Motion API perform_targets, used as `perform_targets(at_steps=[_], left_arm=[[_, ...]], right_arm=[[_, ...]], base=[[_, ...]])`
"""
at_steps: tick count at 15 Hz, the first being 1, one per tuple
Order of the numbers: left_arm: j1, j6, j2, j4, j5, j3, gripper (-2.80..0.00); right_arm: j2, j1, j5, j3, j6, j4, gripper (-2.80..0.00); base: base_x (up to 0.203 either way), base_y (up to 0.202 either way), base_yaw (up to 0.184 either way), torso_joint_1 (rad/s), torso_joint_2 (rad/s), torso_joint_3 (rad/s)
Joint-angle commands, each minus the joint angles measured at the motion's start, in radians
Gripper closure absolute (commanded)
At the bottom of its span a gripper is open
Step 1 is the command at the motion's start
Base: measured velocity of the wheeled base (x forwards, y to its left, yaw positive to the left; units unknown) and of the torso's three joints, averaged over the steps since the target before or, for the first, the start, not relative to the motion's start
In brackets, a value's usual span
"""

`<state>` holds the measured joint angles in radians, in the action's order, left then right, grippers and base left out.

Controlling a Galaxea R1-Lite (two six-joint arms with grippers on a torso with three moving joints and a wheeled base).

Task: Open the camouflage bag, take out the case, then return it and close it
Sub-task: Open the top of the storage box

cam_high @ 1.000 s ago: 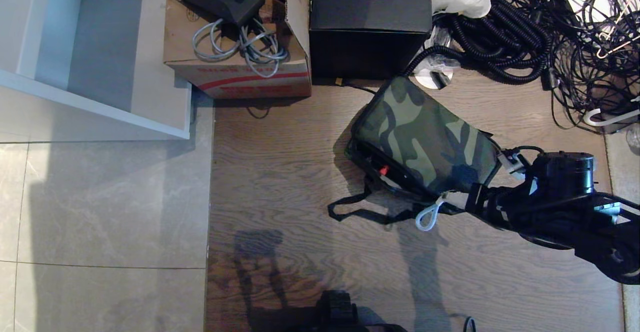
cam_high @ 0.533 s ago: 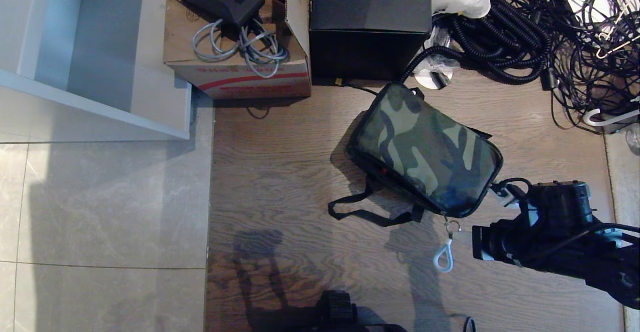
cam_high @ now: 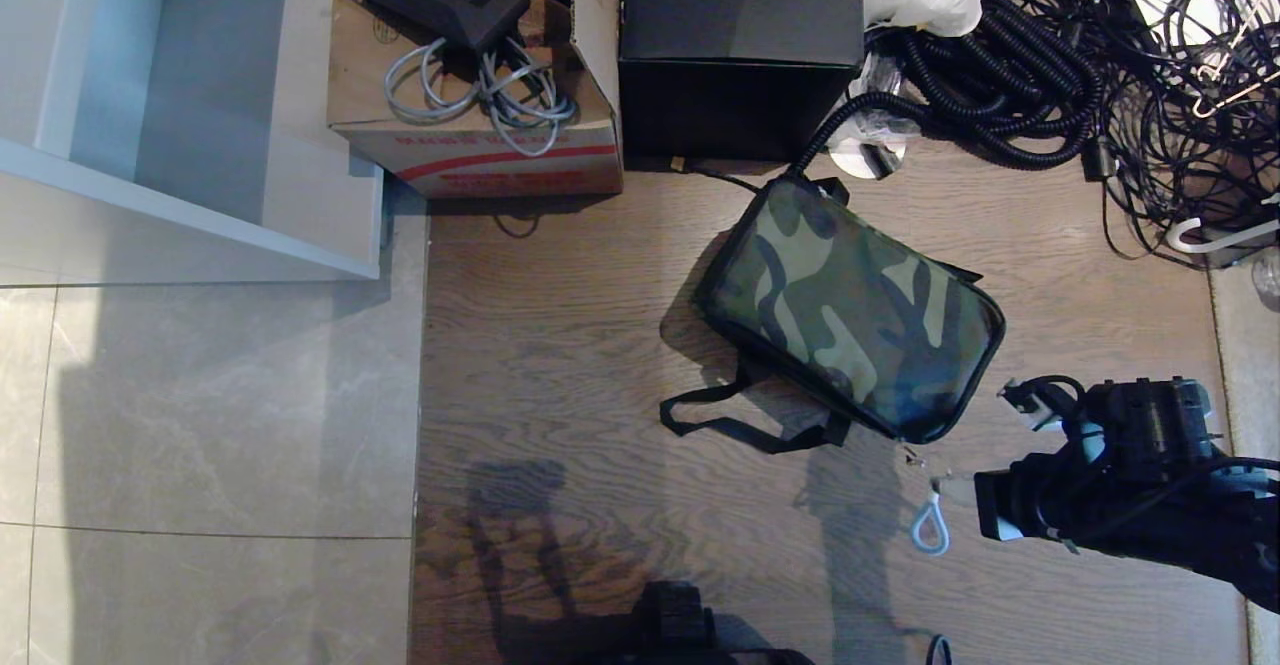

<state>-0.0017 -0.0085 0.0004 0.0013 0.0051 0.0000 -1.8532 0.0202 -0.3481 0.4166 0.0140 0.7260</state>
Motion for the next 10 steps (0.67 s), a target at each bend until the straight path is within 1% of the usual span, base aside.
perform_targets(at_steps=[1, 3, 7, 10], left_arm=[[0.000, -0.001, 0.000, 0.000, 0.001, 0.000, 0.00], [0.000, -0.001, 0.000, 0.000, 0.000, 0.000, 0.00], [0.000, -0.001, 0.000, 0.000, 0.000, 0.000, 0.00], [0.000, -0.001, 0.000, 0.000, 0.001, 0.000, 0.00]], right_arm=[[-0.020, -0.049, -0.003, 0.008, 0.043, -0.010, 0.00], [-0.030, -0.082, -0.002, 0.011, 0.097, -0.013, 0.00], [-0.033, -0.159, -0.003, 0.035, 0.178, -0.024, 0.00], [-0.028, -0.188, -0.003, 0.074, 0.193, -0.064, 0.00]], base=[[0.000, 0.000, 0.000, 0.000, 0.00, 0.000], [0.000, 0.000, 0.000, 0.000, 0.00, 0.000], [0.000, 0.000, 0.000, 0.000, 0.00, 0.000], [0.000, 0.000, 0.000, 0.000, 0.00, 0.000]])
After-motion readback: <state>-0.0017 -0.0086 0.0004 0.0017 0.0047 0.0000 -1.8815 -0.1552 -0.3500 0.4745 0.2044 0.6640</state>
